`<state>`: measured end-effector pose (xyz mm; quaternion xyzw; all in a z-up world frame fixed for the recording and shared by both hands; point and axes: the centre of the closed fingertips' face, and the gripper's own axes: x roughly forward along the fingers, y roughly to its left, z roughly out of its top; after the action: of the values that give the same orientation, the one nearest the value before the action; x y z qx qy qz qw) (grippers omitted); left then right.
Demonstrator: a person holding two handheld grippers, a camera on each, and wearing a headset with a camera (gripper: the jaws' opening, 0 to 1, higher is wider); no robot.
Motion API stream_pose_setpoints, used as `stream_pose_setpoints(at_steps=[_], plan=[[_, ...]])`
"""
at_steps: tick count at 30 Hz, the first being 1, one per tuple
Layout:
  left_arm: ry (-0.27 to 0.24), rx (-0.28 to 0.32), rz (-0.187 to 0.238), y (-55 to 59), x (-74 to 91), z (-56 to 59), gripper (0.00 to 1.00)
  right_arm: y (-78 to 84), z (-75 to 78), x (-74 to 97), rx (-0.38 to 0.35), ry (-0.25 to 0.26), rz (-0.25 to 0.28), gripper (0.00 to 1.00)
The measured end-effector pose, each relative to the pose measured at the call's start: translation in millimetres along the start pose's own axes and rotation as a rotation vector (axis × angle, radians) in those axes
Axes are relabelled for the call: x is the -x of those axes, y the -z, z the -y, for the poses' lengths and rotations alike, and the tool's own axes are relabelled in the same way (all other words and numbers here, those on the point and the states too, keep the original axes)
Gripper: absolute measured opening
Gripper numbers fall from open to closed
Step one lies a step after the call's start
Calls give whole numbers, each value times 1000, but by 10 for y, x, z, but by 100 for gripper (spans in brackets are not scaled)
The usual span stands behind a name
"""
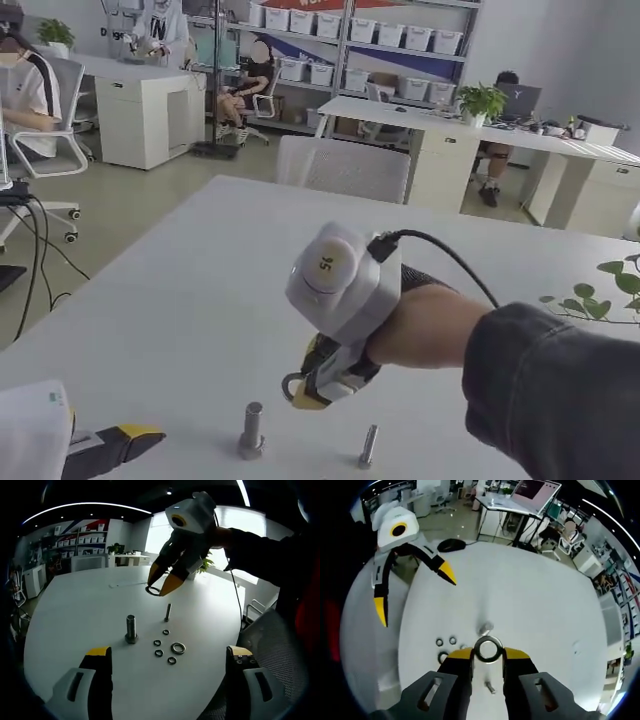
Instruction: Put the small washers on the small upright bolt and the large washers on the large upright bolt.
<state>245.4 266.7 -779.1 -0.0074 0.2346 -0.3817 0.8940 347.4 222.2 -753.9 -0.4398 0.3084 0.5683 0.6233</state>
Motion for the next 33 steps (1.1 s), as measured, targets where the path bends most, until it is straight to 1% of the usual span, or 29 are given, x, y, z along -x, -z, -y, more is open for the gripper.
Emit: stream_pose_setpoints(at_steps=[4, 12, 19, 24, 33], plan=[[0, 3, -3, 7, 0, 2, 94, -62, 28, -12, 12, -2, 0, 23], [-3, 2, -3, 1, -6, 1, 95, -147, 64, -96, 33, -22, -5, 23], [-4, 6, -6, 14, -5, -6, 95, -170, 61, -230, 39, -49, -16, 23], [-9, 7, -7, 24, 0, -43, 95, -188, 63, -303, 39, -65, -19, 23], [-10, 13, -10, 39, 1, -54, 95, -176, 60, -446, 37, -95, -39, 23]])
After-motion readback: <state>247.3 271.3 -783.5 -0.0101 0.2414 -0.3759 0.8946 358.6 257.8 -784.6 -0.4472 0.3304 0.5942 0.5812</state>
